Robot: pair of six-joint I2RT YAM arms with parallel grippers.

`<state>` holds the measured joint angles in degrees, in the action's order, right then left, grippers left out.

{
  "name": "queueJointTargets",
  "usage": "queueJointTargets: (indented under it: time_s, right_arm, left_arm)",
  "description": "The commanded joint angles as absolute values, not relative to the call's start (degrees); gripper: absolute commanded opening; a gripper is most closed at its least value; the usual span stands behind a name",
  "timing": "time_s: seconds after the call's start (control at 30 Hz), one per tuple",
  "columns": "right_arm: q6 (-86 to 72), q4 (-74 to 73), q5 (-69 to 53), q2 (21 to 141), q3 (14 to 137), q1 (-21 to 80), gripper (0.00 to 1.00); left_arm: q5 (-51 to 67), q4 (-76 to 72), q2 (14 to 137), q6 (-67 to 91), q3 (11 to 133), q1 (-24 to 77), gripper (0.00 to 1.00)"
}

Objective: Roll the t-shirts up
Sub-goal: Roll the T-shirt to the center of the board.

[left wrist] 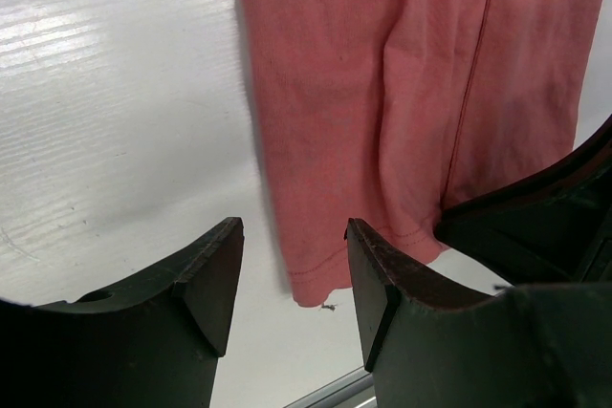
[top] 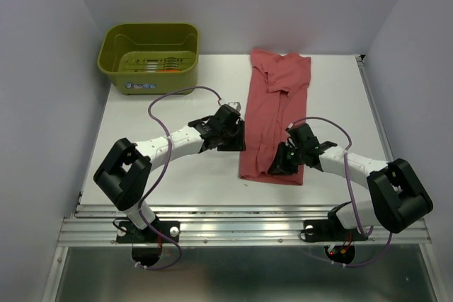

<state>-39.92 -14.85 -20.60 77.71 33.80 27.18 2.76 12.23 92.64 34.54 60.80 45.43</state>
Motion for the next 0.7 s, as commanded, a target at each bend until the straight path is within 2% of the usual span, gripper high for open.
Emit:
queueJointTargets:
  time_s: [0.0,0.27,0.37,0.4,0.47,0.67]
  right_arm:
    - [-39.99,-12.57,-20.22,77.96,33.05,27.77,0.29]
    - [-39.29,-13.10,-18.28,79.54,32.87,28.30,0.31]
    - [-39.29,-13.18,-17.84,79.02,32.61,28.83,0.21]
    - [-39.37,-13.27,-17.58,78.58,32.69,28.83,0.10]
    - [-39.72,-14.14,-16.36,77.61,32.96,28.83,0.02]
    - [-40.43,-16.43,-14.86,71.73,33.84,28.83,0.01]
  left_arm:
    - [1.58,11.16,91.67,34.72,62.84,46.05,0.58]
    - [1.14,11.07,91.49,35.07,62.32,46.76,0.57]
    - [0.97,10.99,91.41,35.16,62.23,46.93,0.57]
    - [0.97,10.99,91.41,35.16,62.40,46.93,0.58]
    - [0.97,10.99,91.49,35.16,62.40,47.02,0.57]
    - [0.79,11.07,91.76,35.24,62.93,47.20,0.57]
